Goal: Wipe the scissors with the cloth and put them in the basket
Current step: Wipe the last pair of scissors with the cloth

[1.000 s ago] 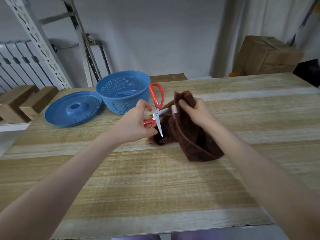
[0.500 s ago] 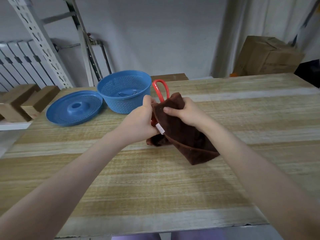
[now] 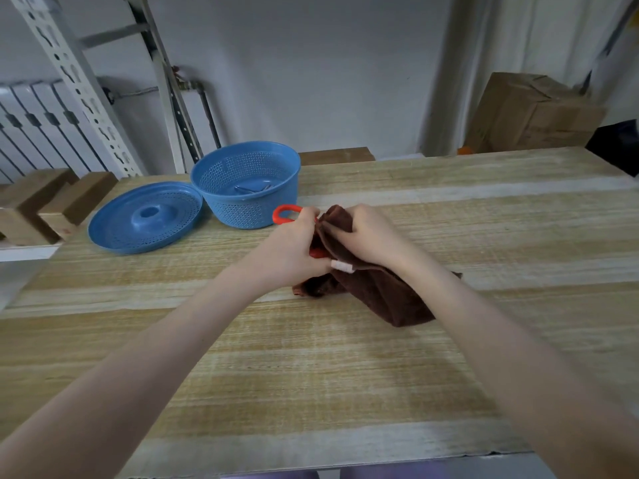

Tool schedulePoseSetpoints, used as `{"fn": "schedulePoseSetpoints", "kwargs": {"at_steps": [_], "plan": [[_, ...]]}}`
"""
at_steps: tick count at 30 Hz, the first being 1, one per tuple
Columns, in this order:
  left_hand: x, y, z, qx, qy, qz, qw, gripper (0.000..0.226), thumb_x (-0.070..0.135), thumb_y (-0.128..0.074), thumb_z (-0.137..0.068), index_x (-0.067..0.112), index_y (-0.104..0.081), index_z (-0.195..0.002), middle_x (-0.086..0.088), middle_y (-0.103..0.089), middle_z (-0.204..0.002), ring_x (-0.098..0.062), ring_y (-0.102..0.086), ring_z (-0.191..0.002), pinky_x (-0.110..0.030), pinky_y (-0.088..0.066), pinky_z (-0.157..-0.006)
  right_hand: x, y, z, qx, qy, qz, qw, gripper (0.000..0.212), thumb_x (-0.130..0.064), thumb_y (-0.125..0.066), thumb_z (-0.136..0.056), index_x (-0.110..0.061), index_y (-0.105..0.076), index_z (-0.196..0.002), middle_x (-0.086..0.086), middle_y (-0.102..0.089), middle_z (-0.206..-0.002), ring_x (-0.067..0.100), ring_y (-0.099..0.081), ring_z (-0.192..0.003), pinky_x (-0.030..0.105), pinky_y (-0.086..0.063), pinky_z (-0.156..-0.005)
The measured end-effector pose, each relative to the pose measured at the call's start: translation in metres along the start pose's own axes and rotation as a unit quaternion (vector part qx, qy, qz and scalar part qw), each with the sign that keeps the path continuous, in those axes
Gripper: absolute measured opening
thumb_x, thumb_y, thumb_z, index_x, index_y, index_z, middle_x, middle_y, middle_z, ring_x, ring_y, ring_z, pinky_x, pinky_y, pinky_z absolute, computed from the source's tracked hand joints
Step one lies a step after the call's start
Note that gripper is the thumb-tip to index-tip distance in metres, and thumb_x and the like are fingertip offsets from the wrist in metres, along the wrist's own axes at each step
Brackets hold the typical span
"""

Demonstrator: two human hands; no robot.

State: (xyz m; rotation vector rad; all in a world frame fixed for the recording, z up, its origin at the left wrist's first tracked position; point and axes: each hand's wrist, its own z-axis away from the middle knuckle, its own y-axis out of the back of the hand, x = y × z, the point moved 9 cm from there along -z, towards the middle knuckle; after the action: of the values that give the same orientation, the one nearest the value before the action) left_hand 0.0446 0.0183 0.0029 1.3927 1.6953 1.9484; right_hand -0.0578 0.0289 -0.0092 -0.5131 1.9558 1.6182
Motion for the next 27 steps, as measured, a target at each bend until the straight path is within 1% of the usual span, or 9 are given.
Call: {"fn": "schedulePoseSetpoints", "kwargs": {"at_steps": [3,6,8,10,15,19,22,25,27], "plan": [[0.0,0.002,0.001,0.014,-0.005,-0.007,1.0,0.068,0.012,-0.071,-0.078,0.004,-0.034,-0.135,-0.001,-0.061,-0.086,-0.021,-0.063,-0.089,-0.02,-0.04,-0.062,0.001,-0.007,0.0,-0.056,0.009,-0.075,0.996,0.02,-0.031,-0.066,-0.089,-0.016,-0.071,-0.102,0.003,-0.073,-0.093,0.019,-0.068,-0.09,0.043,-0.053,-0.086],[0.003,0.004,0.002,0.029,-0.016,-0.023,0.999,0.073,0.015,-0.073,-0.078,0.003,-0.032,-0.138,-0.006,-0.063,-0.09,-0.024,-0.062,-0.091,-0.03,-0.044,-0.071,0.003,-0.004,-0.001,-0.038,-0.004,-0.088,0.995,0.014,-0.031,-0.066,-0.09,-0.019,-0.069,-0.083,0.001,-0.07,-0.079,0.02,-0.067,-0.08,0.039,-0.053,-0.077],[0.006,0.002,0.003,0.032,-0.023,-0.013,0.999,0.07,0.022,-0.076,-0.077,0.004,-0.037,-0.133,-0.007,-0.065,-0.089,-0.026,-0.062,-0.088,-0.039,-0.048,-0.073,0.002,-0.002,-0.002,-0.018,-0.014,-0.055,0.998,0.027,-0.033,-0.064,-0.091,-0.028,-0.058,-0.065,-0.006,-0.062,-0.066,0.019,-0.062,-0.072,0.033,-0.047,-0.066],[0.006,0.001,0.005,0.038,-0.027,-0.011,0.999,0.072,0.029,-0.079,-0.076,0.006,-0.039,-0.131,-0.008,-0.066,-0.088,-0.026,-0.063,-0.086,-0.043,-0.049,-0.072,0.004,-0.001,-0.003,-0.01,-0.024,-0.048,0.998,0.028,-0.033,-0.064,-0.09,-0.028,-0.057,-0.063,-0.007,-0.06,-0.064,0.019,-0.061,-0.071,0.032,-0.045,-0.064],[0.007,0.008,0.001,0.057,-0.041,-0.067,0.995,0.073,0.016,-0.071,-0.079,0.009,-0.03,-0.14,-0.013,-0.065,-0.092,-0.03,-0.063,-0.088,-0.046,-0.051,-0.071,-0.002,-0.005,-0.003,-0.065,-0.01,-0.157,0.985,0.006,-0.02,-0.071,-0.086,-0.018,-0.066,-0.087,-0.002,-0.069,-0.083,0.013,-0.065,-0.079,0.03,-0.051,-0.077],[0.007,0.013,-0.001,0.062,-0.05,-0.07,0.994,0.081,0.026,-0.075,-0.079,0.012,-0.027,-0.142,-0.01,-0.067,-0.091,-0.029,-0.064,-0.088,-0.045,-0.052,-0.071,-0.003,0.0,-0.004,-0.027,-0.051,-0.231,0.971,0.008,-0.012,-0.073,-0.083,-0.017,-0.067,-0.084,0.0,-0.069,-0.082,0.014,-0.066,-0.079,0.029,-0.051,-0.078],[0.009,0.015,0.003,0.059,-0.058,-0.048,0.995,0.084,0.028,-0.076,-0.077,0.017,-0.026,-0.143,-0.005,-0.069,-0.095,-0.028,-0.065,-0.09,-0.044,-0.052,-0.074,0.001,0.002,-0.001,-0.045,-0.07,-0.275,0.958,0.015,-0.009,-0.075,-0.081,-0.022,-0.069,-0.087,-0.002,-0.072,-0.086,0.012,-0.068,-0.083,0.023,-0.053,-0.077],[0.01,0.016,0.004,0.052,-0.066,-0.034,0.996,0.085,0.026,-0.079,-0.075,0.02,-0.026,-0.142,-0.003,-0.069,-0.106,-0.028,-0.066,-0.097,-0.044,-0.052,-0.081,0.009,0.004,0.002,-0.071,-0.097,-0.295,0.948,0.02,-0.005,-0.075,-0.079,-0.023,-0.07,-0.085,-0.004,-0.073,-0.084,0.011,-0.069,-0.08,0.024,-0.054,-0.074],[0.009,0.015,0.005,0.055,-0.06,-0.018,0.996,0.08,0.022,-0.081,-0.073,0.016,-0.028,-0.133,-0.003,-0.07,-0.095,-0.027,-0.067,-0.089,-0.044,-0.052,-0.078,0.013,0.005,0.001,-0.079,-0.12,-0.282,0.949,0.017,-0.005,-0.076,-0.077,-0.019,-0.072,-0.085,0.0,-0.074,-0.085,0.014,-0.07,-0.08,0.025,-0.054,-0.071]]}}
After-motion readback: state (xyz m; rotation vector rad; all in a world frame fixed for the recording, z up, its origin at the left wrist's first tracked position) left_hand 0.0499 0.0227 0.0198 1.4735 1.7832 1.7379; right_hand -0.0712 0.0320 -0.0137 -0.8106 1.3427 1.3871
